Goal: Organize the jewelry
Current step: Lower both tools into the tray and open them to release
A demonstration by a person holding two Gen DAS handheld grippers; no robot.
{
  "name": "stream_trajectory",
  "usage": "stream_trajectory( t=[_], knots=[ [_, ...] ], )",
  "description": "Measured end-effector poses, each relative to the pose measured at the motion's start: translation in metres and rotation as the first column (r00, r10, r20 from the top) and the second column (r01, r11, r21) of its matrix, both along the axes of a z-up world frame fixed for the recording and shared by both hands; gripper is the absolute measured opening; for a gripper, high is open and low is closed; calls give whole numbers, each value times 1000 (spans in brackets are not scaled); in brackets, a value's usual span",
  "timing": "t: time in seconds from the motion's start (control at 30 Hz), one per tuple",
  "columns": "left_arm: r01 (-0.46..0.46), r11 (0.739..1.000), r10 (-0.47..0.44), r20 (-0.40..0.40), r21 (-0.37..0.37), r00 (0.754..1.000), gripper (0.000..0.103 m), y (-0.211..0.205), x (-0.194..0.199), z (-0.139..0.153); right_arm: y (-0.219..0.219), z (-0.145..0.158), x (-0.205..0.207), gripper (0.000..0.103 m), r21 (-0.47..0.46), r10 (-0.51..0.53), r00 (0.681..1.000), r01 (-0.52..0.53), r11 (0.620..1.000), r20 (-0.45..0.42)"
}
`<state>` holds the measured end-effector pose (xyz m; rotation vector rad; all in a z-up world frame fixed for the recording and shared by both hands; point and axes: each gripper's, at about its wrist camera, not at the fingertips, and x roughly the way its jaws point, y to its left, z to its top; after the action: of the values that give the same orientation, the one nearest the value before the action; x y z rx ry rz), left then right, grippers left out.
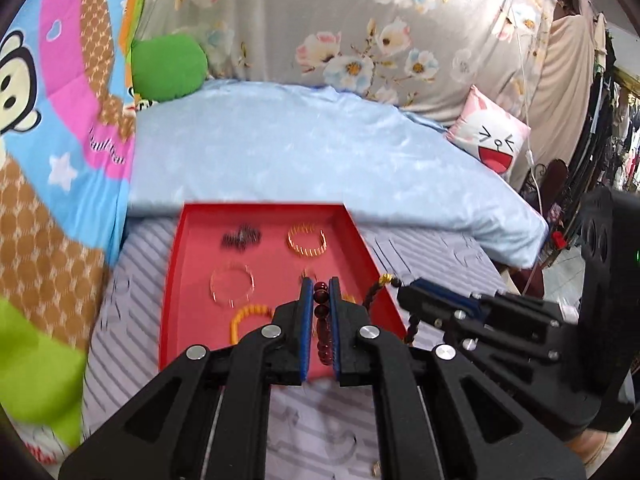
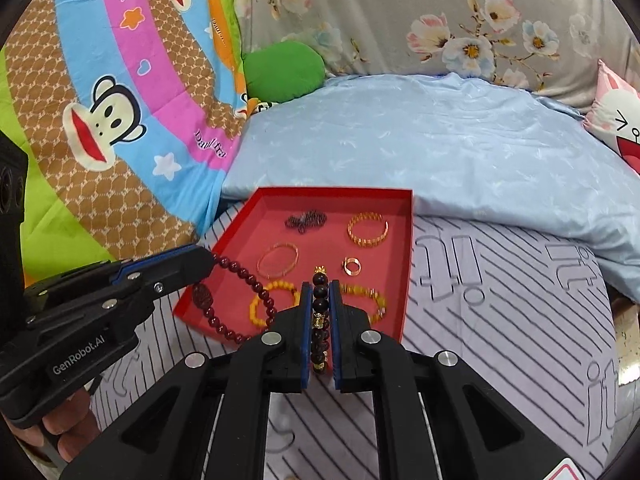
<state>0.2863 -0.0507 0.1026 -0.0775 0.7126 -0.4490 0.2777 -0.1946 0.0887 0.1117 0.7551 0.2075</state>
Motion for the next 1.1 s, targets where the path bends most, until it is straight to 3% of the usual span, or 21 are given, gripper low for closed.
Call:
stream_trajectory(
  t=[0.17, 0.43, 0.7, 0.93, 1.03, 1.1],
  knots=[
    [-18, 1000, 17, -31, -17, 999, 7, 1, 39, -13, 5, -9, 40, 8, 36, 0, 1000, 1, 999, -30],
    [-63, 996, 52, -159, -63, 986, 8, 18, 88, -72, 18, -44, 84, 8, 142, 31, 993, -14, 990, -115],
    [-117, 989, 132, -178, 90, 975, 8, 28, 102, -103, 22, -77, 105, 8, 6, -11, 984, 12, 1000, -179],
    [-130, 982, 151, -162, 136, 975, 8, 25, 101, -107, 23, -82, 107, 12, -53, -29, 986, 20, 998, -166],
    [-149, 978, 170, -150, 144, 974, 18, 24, 99, -105, 21, -79, 104, 19, -43, -32, 987, 25, 999, -157],
    [-147, 980, 167, -145, 137, 975, 18, 24, 97, -102, 20, -76, 102, 19, -31, -33, 988, 29, 999, -151]
  ],
)
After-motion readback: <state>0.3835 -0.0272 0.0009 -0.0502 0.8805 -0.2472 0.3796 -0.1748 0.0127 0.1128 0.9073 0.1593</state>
